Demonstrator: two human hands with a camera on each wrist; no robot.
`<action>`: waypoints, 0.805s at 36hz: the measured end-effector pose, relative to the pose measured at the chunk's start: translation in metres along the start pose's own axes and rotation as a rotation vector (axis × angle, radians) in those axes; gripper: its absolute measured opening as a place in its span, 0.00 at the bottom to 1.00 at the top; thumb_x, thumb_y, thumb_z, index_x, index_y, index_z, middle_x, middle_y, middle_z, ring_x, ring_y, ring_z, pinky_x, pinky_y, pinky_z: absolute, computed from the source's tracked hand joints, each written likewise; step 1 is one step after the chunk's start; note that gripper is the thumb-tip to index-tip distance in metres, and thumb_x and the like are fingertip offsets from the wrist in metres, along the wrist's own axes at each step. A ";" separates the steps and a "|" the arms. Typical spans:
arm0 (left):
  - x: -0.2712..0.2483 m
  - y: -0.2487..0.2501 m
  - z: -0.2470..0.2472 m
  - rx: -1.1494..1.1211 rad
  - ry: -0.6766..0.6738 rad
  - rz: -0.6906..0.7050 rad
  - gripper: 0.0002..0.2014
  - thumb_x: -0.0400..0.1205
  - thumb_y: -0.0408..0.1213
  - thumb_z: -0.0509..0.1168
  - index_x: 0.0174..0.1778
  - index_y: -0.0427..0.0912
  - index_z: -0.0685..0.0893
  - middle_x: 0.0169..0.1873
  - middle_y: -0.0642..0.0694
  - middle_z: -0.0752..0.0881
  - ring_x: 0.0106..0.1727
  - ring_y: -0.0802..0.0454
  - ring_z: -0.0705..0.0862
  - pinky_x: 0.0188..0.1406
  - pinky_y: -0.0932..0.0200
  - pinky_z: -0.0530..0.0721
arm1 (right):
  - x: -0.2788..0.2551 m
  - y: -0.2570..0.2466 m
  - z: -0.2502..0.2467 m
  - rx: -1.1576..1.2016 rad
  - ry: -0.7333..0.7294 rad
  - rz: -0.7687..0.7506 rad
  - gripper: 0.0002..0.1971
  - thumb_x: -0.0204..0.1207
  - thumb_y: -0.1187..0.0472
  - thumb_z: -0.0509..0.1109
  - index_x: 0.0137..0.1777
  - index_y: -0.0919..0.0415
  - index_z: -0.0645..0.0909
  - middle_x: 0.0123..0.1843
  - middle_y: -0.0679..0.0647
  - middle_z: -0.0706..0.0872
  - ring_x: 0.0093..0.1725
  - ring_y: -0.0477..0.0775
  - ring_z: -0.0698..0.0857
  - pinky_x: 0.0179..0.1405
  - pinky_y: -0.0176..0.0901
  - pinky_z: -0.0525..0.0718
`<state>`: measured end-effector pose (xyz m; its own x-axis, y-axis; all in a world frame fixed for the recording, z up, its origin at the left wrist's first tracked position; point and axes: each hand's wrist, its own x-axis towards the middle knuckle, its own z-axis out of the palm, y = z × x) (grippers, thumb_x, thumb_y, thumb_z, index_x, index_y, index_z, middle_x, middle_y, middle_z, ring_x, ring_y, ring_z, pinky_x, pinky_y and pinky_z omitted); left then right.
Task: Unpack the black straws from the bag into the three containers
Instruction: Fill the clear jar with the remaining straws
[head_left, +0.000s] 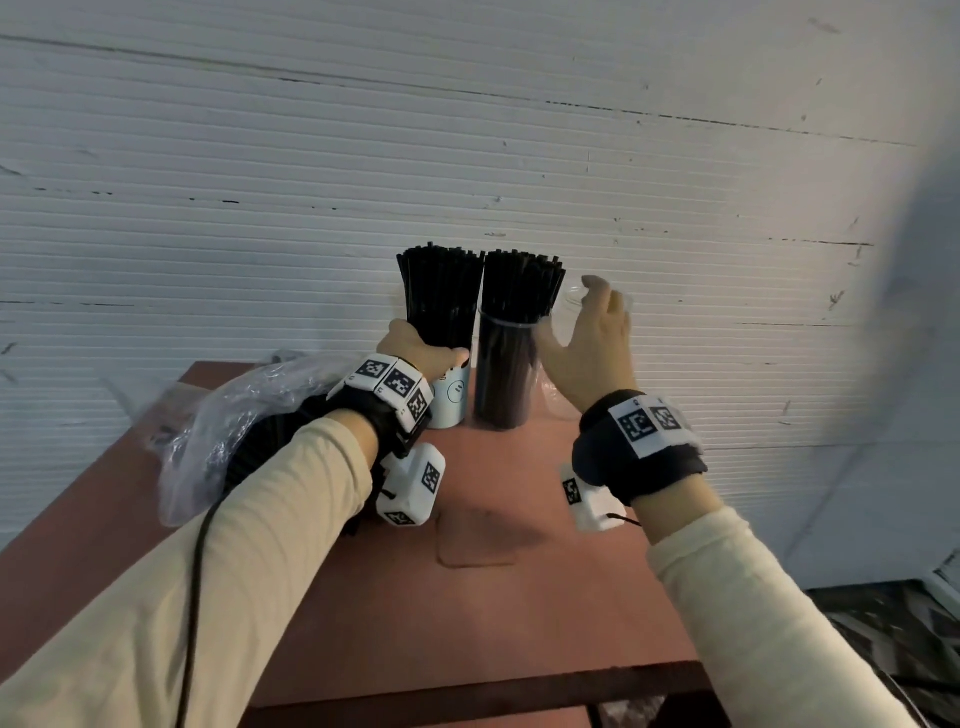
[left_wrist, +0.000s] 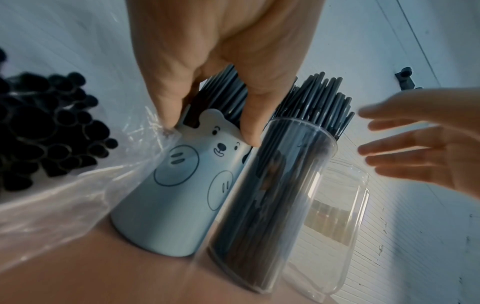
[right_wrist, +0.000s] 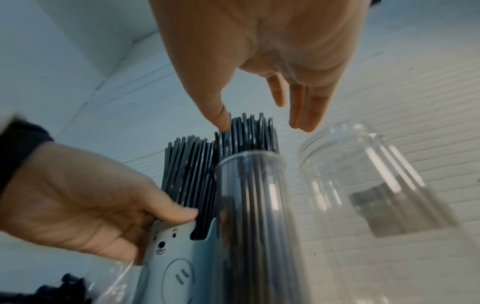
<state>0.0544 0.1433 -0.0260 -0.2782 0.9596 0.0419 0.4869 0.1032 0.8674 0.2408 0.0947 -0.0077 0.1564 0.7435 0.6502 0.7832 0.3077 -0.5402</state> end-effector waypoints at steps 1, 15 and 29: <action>0.001 0.000 0.000 -0.002 -0.008 0.003 0.40 0.55 0.56 0.75 0.60 0.37 0.81 0.51 0.42 0.89 0.52 0.45 0.87 0.54 0.52 0.88 | 0.002 0.004 -0.003 -0.026 0.029 -0.028 0.30 0.77 0.57 0.66 0.76 0.68 0.64 0.70 0.64 0.71 0.69 0.65 0.70 0.70 0.54 0.70; -0.005 0.006 0.002 -0.040 -0.028 -0.004 0.46 0.46 0.57 0.69 0.58 0.34 0.82 0.42 0.43 0.89 0.44 0.45 0.89 0.42 0.57 0.85 | 0.048 0.037 0.004 -0.121 -0.132 0.336 0.49 0.74 0.42 0.73 0.80 0.72 0.52 0.76 0.69 0.65 0.72 0.69 0.71 0.70 0.57 0.74; -0.041 0.015 -0.052 -0.080 0.037 0.149 0.43 0.75 0.44 0.75 0.82 0.41 0.60 0.77 0.42 0.71 0.74 0.44 0.74 0.71 0.53 0.72 | -0.003 0.004 -0.023 -0.145 -0.068 0.250 0.47 0.68 0.38 0.74 0.73 0.72 0.62 0.68 0.63 0.70 0.64 0.67 0.75 0.66 0.56 0.75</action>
<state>0.0296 0.0915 0.0111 -0.2389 0.9523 0.1900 0.4581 -0.0620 0.8867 0.2573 0.0799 -0.0001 0.3183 0.8249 0.4671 0.8041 0.0260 -0.5939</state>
